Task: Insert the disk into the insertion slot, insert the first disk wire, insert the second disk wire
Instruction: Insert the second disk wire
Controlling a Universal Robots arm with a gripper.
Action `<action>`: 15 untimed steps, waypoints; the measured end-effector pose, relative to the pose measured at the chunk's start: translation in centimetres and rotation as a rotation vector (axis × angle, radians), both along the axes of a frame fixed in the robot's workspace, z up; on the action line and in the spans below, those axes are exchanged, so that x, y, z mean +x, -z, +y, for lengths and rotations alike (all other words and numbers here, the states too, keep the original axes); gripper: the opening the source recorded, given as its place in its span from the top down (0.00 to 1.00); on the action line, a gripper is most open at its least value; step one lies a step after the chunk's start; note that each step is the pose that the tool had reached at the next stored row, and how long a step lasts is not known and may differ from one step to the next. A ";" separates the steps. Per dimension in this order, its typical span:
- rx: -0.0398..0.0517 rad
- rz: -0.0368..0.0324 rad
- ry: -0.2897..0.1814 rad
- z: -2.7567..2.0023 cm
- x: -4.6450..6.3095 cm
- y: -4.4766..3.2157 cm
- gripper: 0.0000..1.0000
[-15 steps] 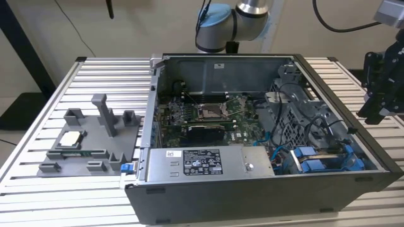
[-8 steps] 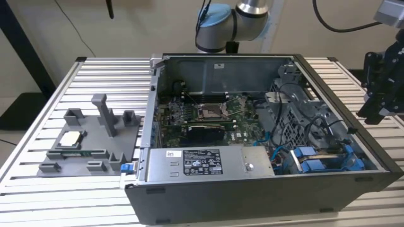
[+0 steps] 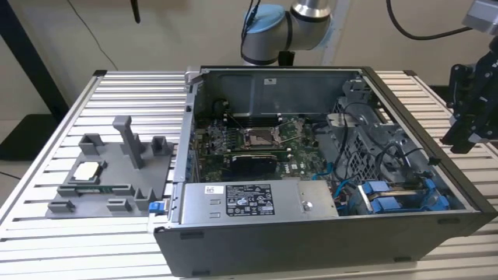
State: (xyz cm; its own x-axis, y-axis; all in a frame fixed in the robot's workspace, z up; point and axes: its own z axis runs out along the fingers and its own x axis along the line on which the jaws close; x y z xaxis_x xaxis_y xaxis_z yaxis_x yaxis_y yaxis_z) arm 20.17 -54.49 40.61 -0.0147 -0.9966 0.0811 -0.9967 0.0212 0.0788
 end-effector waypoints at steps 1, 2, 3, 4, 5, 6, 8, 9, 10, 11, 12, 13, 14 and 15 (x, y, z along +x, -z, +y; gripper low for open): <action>-0.0001 0.0000 0.000 0.00 0.0 0.00 0.73; -0.0001 0.0000 0.000 0.00 0.0 0.01 0.73; -0.0002 0.0001 0.000 0.00 0.0 0.02 0.73; -0.0001 0.0005 0.000 0.00 0.1 0.05 0.73; 0.0004 0.0012 0.000 0.00 0.1 0.12 0.73; 0.0009 0.0019 0.000 0.00 0.1 0.18 0.73; 0.0019 0.0031 0.000 -0.02 0.2 0.37 0.73; 0.0024 0.0033 0.000 -0.04 0.2 0.51 0.73; 0.0030 0.0034 0.000 -0.05 0.3 0.67 0.73; 0.0035 0.0034 0.000 -0.06 0.3 0.84 0.73; 0.0042 0.0035 0.000 -0.06 0.3 1.02 0.73; 0.0057 0.0034 0.000 -0.06 0.3 1.16 0.73; 0.0080 0.0034 0.000 -0.05 0.3 1.30 0.73; 0.0106 0.0034 0.000 -0.06 0.3 1.44 0.73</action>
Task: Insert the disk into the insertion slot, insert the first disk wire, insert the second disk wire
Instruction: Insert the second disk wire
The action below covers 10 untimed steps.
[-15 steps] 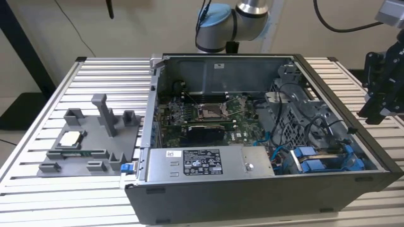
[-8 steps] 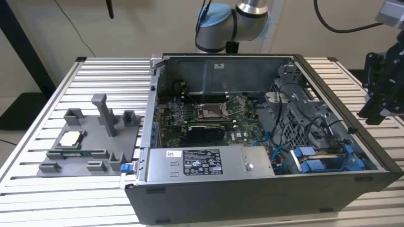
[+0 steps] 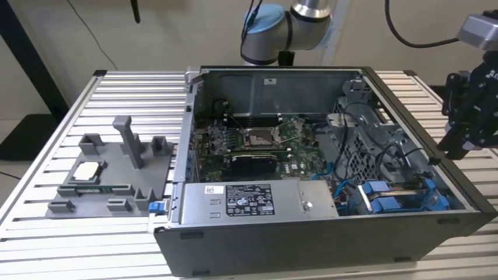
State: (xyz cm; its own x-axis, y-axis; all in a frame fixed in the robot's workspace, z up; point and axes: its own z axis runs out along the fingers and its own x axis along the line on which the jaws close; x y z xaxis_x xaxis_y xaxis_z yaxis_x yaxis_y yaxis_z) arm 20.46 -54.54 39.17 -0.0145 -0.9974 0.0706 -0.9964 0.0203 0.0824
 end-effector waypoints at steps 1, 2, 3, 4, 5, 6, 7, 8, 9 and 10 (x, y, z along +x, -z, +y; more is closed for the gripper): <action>0.0027 0.0000 0.000 0.00 0.0 0.15 0.73; 0.0051 0.0000 0.000 0.00 0.0 0.30 0.73; 0.0074 0.0000 0.000 0.00 0.0 0.47 0.73; 0.0094 0.0000 0.000 0.00 0.0 0.65 0.73; 0.0113 0.0000 0.000 0.00 0.0 0.82 0.73; 0.0129 0.0000 0.000 0.00 0.0 0.98 0.73; 0.0136 0.0000 0.000 0.00 0.0 1.07 0.73; 0.0136 0.0000 0.000 0.00 0.0 1.09 0.73; 0.0135 0.0000 0.000 0.00 0.0 1.09 0.73; 0.0137 0.0000 0.000 0.00 0.0 1.10 0.73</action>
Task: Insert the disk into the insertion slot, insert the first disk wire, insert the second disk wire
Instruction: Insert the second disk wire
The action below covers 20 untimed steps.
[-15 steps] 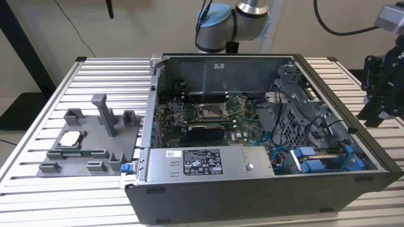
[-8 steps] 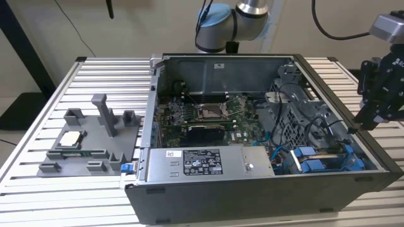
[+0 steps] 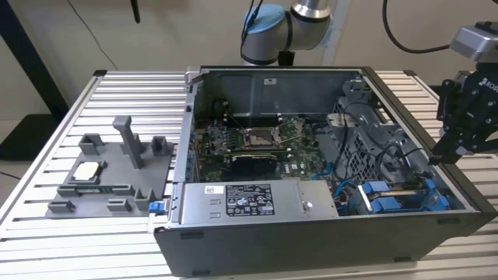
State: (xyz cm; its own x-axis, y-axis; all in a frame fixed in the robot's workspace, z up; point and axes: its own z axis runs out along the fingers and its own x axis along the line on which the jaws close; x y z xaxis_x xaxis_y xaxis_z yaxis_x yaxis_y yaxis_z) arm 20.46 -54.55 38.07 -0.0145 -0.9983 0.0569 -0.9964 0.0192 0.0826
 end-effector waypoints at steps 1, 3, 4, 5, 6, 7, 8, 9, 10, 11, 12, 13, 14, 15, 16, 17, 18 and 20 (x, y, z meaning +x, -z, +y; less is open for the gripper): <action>0.0001 0.0000 0.000 0.00 0.0 0.00 0.73; 0.0001 0.0000 0.000 0.00 0.0 0.02 0.73; 0.0004 0.0000 0.000 0.00 0.0 0.04 0.73; 0.0011 0.0000 0.000 0.00 0.0 0.06 0.73; 0.0019 0.0000 0.000 0.00 0.0 0.07 0.73; 0.0029 0.0000 0.000 0.00 0.0 0.10 0.73; 0.0036 0.0000 0.000 0.00 0.0 0.11 0.73; 0.0041 0.0000 0.000 0.01 0.0 0.12 0.73; 0.0051 0.0000 0.000 0.00 0.0 0.15 0.73; 0.0067 0.0000 0.000 0.00 0.0 0.18 0.73; 0.0090 0.0000 0.000 0.00 0.0 0.23 0.73; 0.0127 0.0000 0.000 0.00 0.0 0.29 0.73; 0.0176 -0.0001 0.000 -0.01 0.0 0.36 0.73; 0.0235 0.0000 0.000 0.00 0.0 0.46 0.73; 0.0298 0.0000 0.000 -0.01 0.0 0.54 0.73; 0.0365 0.0000 0.000 -0.02 0.0 0.62 0.73; 0.0426 0.0000 0.000 -0.03 0.0 0.70 0.73; 0.0573 0.0000 0.000 -0.04 0.0 0.85 0.73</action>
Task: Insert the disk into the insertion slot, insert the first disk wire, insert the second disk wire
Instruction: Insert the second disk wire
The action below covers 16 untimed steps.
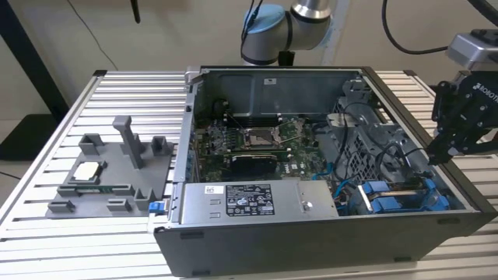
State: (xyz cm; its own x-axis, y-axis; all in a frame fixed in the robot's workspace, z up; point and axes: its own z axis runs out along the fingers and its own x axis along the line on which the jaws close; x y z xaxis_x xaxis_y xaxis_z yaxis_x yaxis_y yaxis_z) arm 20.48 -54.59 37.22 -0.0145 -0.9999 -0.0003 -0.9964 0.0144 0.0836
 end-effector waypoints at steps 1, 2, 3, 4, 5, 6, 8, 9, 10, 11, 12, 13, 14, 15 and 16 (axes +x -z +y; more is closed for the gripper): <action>0.0160 0.0000 0.000 -0.01 0.0 0.09 0.73; 0.0827 0.0001 0.000 -0.04 0.0 0.26 0.73; 0.0858 0.0000 0.000 -0.08 0.0 0.28 0.73; 0.0882 0.0000 0.000 -0.12 0.0 0.29 0.73; 0.0900 0.0000 0.000 -0.15 0.0 0.30 0.73; 0.0903 0.0000 0.000 -0.15 0.0 0.30 0.76; 0.0904 0.0000 0.000 -0.15 0.1 0.30 0.82; 0.0904 0.0000 0.000 -0.15 0.1 0.30 0.84; 0.0904 0.0000 0.000 -0.15 0.1 0.30 0.84; 0.0904 0.0000 0.000 -0.15 0.1 0.30 0.84; 0.0904 0.0000 0.000 -0.15 0.1 0.30 0.84; 0.0904 0.0000 0.000 -0.15 0.1 0.30 0.84; 0.0904 -0.0001 0.000 -0.15 0.0 0.30 0.84; 0.0905 -0.0001 0.000 -0.16 -0.1 0.30 0.84; 0.0905 -0.0001 0.001 -0.16 -0.3 0.29 0.84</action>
State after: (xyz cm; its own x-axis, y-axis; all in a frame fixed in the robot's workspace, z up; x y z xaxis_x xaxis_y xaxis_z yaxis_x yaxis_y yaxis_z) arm 20.23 -54.74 36.92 -0.0150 -0.9958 -0.0907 -0.9964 0.0073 0.0845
